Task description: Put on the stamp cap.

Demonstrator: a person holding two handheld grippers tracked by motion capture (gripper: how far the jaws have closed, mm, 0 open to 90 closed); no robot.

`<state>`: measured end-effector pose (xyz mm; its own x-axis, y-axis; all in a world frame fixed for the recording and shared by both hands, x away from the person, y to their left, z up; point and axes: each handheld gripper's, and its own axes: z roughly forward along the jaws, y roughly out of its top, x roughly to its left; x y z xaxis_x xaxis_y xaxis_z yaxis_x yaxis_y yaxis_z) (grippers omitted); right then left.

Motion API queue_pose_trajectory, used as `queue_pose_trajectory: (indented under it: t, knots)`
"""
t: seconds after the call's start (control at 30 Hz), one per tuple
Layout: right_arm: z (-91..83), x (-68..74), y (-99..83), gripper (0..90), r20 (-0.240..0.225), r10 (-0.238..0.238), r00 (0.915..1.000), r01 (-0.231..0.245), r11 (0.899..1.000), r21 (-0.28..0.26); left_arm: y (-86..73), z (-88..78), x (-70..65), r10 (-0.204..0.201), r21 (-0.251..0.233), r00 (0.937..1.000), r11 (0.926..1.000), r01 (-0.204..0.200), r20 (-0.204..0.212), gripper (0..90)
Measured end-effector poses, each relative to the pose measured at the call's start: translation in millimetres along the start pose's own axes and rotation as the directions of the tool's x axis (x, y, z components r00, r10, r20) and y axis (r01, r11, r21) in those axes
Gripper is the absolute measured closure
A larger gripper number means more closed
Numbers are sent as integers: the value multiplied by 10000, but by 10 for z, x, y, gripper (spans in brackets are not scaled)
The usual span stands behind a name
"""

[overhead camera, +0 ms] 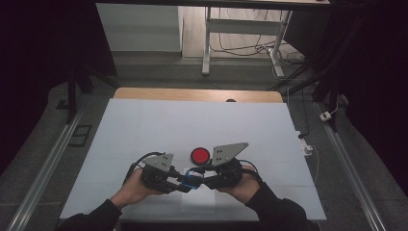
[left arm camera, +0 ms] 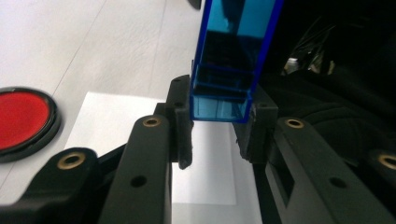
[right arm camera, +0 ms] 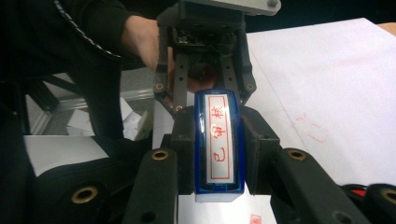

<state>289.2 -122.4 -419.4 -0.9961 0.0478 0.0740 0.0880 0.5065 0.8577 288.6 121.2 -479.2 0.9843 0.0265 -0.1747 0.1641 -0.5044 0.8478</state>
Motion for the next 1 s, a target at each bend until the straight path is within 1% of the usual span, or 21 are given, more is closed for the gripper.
queue_pose_trajectory:
  t: [0.07,0.13,0.2,0.37,0.47,0.53,0.63,0.8,0.9,0.93,0.97,1.0]
  knots:
    - [10,11,0,698,-56,-96,9999,96,9999,-61,3,-3,-7,132,8,9999,9999,-132,-28,690]
    - [9,11,2,698,-70,-90,9999,90,9999,-66,1,-6,-5,108,-53,9999,9999,-108,1,690]
    - [4,8,-1,698,-86,5,10000,-6,9999,-155,-1,-12,-3,105,-167,9999,9998,-104,80,690]
    - [-19,-13,-2,697,-259,158,9995,-169,9989,-427,5,-42,-15,239,-534,9997,9983,-233,100,692]
    - [-26,-16,-4,697,-334,249,9991,-268,9981,-560,4,-49,-15,258,-605,9996,9979,-249,141,692]
    - [-26,-20,-9,697,-369,317,9988,-340,9974,-642,-4,-55,-13,242,-805,9995,9965,-226,194,692]
    - [-30,-39,-21,697,-472,474,9978,-513,9952,-833,1,-58,-15,238,-840,9996,9962,-223,167,692]
    - [-27,-33,-13,696,-368,386,9986,-410,9969,-671,-7,-49,-8,150,-775,9998,9969,-143,89,687]
    - [-23,-26,-9,697,-169,320,9993,-329,9981,-525,-5,-40,-12,25,-634,9999,9980,-33,-136,665]
    - [-21,-27,-10,697,-127,330,9994,-335,9985,-438,-5,-36,-14,-8,-608,9997,9982,-5,-224,643]
    - [-20,-27,-11,697,-61,325,9995,-327,9986,-406,-4,-33,-15,-72,-553,9995,9985,55,-298,598]
    - [-19,-29,-14,697,23,318,9995,-317,9989,-358,-5,-34,-14,-67,-526,9995,9986,51,-307,589]
